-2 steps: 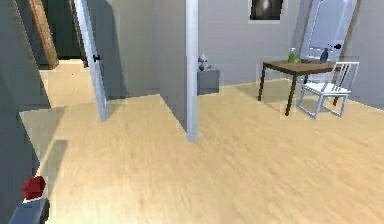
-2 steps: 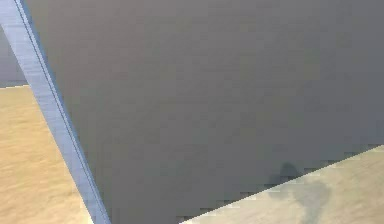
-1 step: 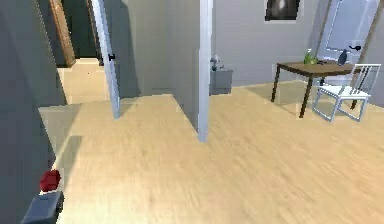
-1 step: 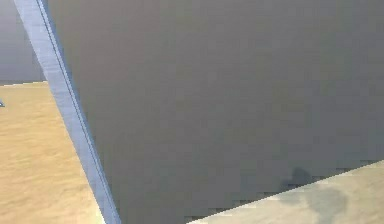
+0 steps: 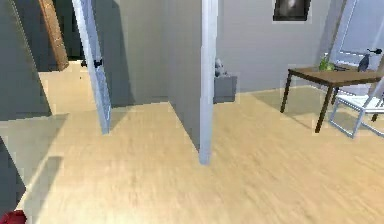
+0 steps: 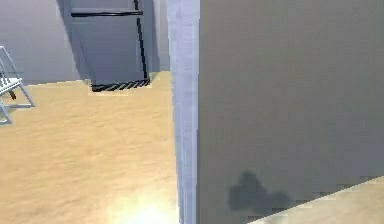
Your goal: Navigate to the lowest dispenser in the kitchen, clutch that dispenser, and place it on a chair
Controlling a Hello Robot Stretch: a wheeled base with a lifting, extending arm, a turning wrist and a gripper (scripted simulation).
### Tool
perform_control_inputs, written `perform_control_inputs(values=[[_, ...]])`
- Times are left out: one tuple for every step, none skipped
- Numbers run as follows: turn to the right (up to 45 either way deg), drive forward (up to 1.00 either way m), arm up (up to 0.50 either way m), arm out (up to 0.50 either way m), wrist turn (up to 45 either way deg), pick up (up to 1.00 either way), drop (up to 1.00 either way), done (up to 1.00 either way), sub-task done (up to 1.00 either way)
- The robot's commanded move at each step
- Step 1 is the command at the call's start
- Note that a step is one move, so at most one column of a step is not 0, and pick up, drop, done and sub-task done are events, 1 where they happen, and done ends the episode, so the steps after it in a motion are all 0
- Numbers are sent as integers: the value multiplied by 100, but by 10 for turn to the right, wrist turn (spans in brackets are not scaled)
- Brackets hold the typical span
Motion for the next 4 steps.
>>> perform_control_inputs(values=[[450, 0, 0, 0, 0, 0, 0, 0, 0], [60, 0, 0, 0, 0, 0, 0, 0, 0], [0, 100, 0, 0, 0, 0, 0, 0, 0], [450, 0, 0, 0, 0, 0, 0, 0, 0]])
